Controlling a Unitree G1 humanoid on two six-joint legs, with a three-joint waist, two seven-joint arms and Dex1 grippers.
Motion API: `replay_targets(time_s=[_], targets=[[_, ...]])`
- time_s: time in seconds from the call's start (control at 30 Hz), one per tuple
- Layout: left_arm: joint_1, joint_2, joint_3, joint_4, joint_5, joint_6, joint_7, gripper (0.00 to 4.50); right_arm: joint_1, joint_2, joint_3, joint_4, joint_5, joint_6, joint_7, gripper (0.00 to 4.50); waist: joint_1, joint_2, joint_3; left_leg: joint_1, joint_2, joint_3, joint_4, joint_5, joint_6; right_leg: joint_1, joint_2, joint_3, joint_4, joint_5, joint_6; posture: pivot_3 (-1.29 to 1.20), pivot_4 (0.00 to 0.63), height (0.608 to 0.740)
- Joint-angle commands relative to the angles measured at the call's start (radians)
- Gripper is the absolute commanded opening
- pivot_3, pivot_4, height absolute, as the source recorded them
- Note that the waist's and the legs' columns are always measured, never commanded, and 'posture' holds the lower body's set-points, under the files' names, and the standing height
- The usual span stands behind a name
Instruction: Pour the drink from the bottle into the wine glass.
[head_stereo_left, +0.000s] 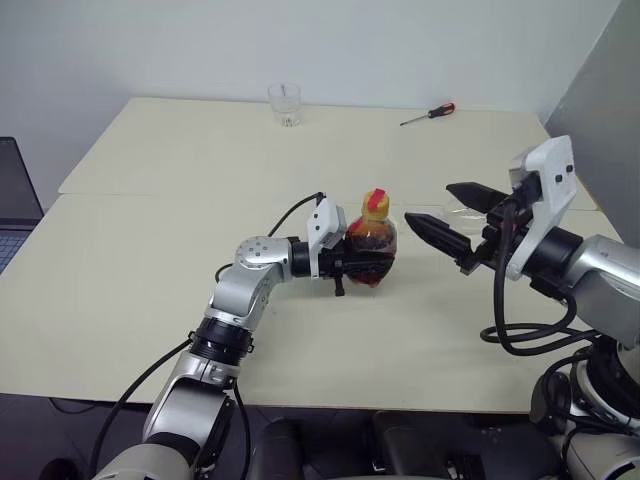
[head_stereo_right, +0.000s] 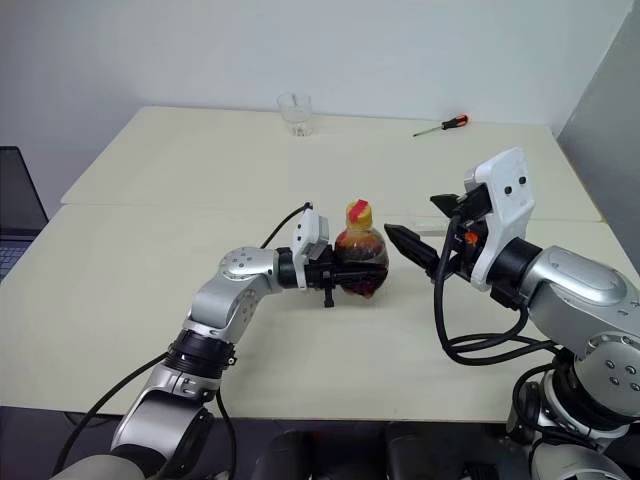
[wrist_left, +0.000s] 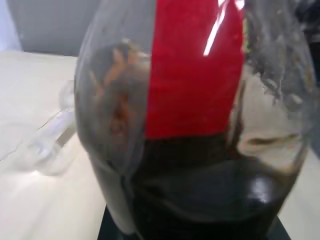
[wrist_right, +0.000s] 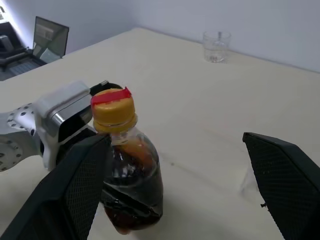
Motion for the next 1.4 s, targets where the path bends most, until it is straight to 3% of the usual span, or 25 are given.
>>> replay_targets(time_s=[0.03,0.17,0.47,0.7,0.87,1.4], targets=[[-0.021,-0.006,-0.005,0.005,-0.003,-0.042,-0.023,0.80,-0.025,0.071,-0.005,-0.045,-0.007,0.009,-0.073,4.50,0.000,0.000,0.000,0.000,0.000,0.000,0.000,0.000,0.000,0.000,0.000,0.000,0.000,0.000,0.000,0.00,0.150,0.740],[-0.020,-0.015,-0.011,0.025,0.011,-0.064,-0.023,0.79,-0.031,0.187,0.029,-0.076,-0.027,0.009,-0.167,4.50,-0.002,0.000,0.000,0.000,0.001,-0.001,0.000,0.000,0.000,0.000,0.000,-0.001,0.001,0.000,0.000,0.00,0.150,0.740],[-0.031,-0.027,-0.026,0.069,0.038,-0.100,-0.019,0.79,-0.010,0.300,0.104,-0.092,0.003,0.009,-0.266,4.50,-0.003,0.000,0.000,-0.002,0.001,0.000,0.000,0.000,0.000,-0.001,0.000,-0.001,0.000,0.000,0.000,0.00,0.150,0.740],[-0.049,-0.032,-0.024,0.110,0.059,-0.126,-0.005,0.79,0.048,0.320,0.150,-0.118,0.005,0.009,-0.352,4.50,-0.003,0.000,0.000,-0.002,0.000,0.000,0.001,0.000,0.000,-0.001,-0.001,-0.001,0.000,0.000,0.000,0.00,0.150,0.740],[-0.059,-0.041,-0.028,0.126,0.063,-0.135,-0.010,0.79,0.096,0.256,0.188,-0.125,-0.015,0.009,-0.383,4.50,-0.003,0.000,0.000,-0.003,0.001,0.000,0.000,0.000,0.000,-0.001,-0.001,-0.002,0.000,0.000,0.000,0.00,0.150,0.740],[-0.054,-0.053,-0.034,0.131,0.090,-0.148,-0.004,0.79,0.030,0.295,0.191,-0.095,-0.060,0.009,-0.400,4.50,-0.011,0.000,0.000,-0.003,0.001,-0.001,0.000,0.000,0.000,-0.002,-0.001,-0.002,0.000,0.000,0.000,0.00,0.150,0.740]])
